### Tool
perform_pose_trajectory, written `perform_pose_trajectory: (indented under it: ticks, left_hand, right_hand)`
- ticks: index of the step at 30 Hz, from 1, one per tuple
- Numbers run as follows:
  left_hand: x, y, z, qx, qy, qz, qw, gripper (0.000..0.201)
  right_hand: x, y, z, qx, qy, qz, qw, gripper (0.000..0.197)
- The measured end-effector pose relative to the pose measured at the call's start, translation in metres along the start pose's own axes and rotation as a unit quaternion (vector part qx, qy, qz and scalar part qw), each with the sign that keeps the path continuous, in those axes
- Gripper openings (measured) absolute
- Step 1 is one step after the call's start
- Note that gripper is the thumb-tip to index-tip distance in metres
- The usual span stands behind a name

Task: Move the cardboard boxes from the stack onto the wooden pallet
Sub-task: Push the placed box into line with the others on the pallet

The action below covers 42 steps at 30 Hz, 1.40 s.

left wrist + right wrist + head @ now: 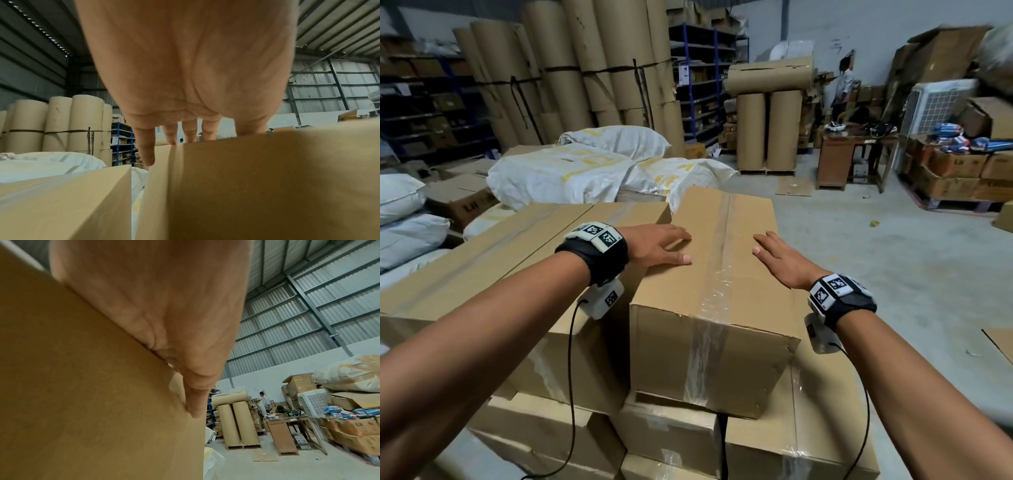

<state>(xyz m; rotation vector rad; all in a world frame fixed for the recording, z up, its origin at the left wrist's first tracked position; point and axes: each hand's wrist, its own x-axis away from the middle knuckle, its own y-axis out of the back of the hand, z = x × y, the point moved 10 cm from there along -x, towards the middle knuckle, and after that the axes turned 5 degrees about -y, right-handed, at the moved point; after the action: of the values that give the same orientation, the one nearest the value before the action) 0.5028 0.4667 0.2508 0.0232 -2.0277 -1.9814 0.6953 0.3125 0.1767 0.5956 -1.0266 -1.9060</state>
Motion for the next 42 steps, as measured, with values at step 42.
perform_pose_trajectory:
  ticks: [42]
  left_hand:
    - [0.058, 0.009, -0.052, 0.191, 0.018, -0.179, 0.965, 0.074]
  right_hand:
    - [0.127, 0.042, 0.042, -0.122, -0.02, -0.093, 0.988, 0.062]
